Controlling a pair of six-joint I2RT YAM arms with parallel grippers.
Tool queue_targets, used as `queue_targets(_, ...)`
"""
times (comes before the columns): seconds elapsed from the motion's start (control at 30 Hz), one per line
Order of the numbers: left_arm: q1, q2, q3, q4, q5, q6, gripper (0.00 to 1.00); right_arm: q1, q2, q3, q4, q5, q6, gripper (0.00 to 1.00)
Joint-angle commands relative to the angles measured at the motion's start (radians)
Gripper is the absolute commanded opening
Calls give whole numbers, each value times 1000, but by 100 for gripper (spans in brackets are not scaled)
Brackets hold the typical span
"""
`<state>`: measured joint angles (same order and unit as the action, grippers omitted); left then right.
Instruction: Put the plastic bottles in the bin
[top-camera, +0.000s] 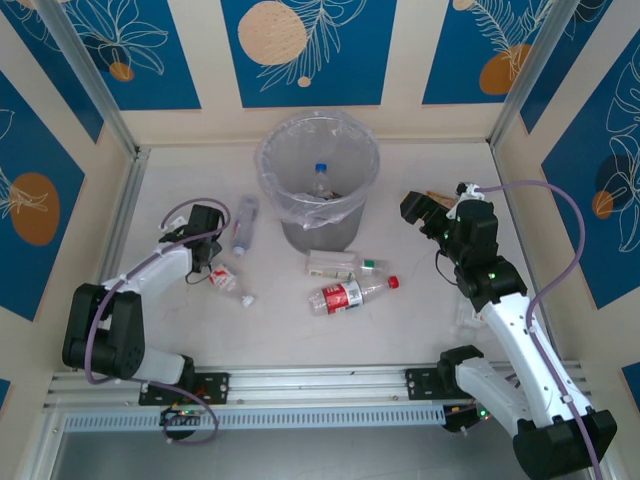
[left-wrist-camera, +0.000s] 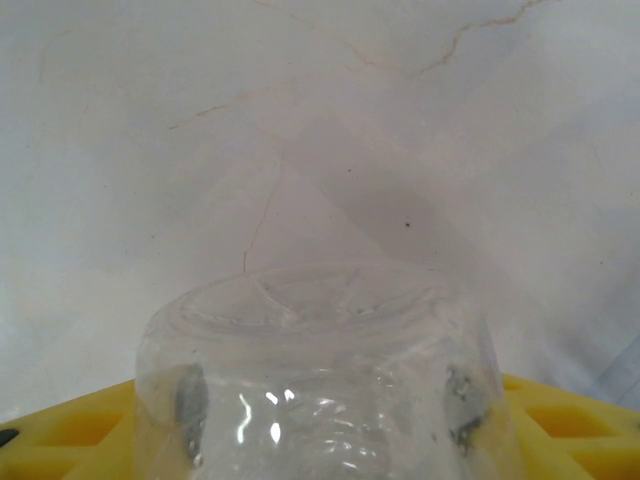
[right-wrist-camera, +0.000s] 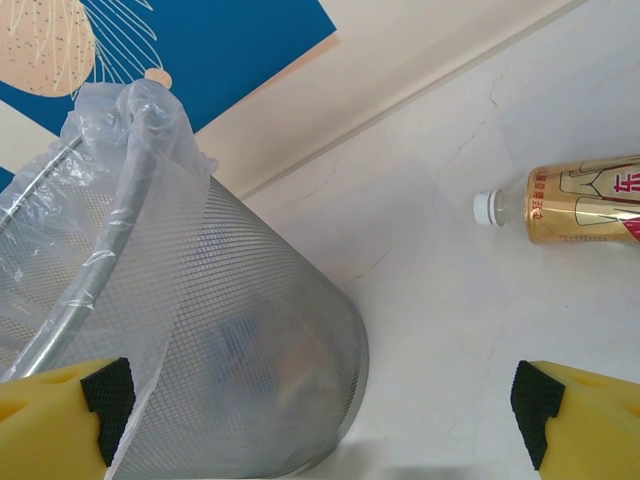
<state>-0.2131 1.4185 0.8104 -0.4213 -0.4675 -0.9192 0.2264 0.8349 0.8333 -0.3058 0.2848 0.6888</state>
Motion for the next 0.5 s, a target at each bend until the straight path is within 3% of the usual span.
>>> queue_targets(0.0,14,13,38,13,26,83,63,-6,-2,-3,16,11,15,99)
queue_targets(0.47,13,-53,90,40,190,239,62,-4,25,13,30,-20,-17,99)
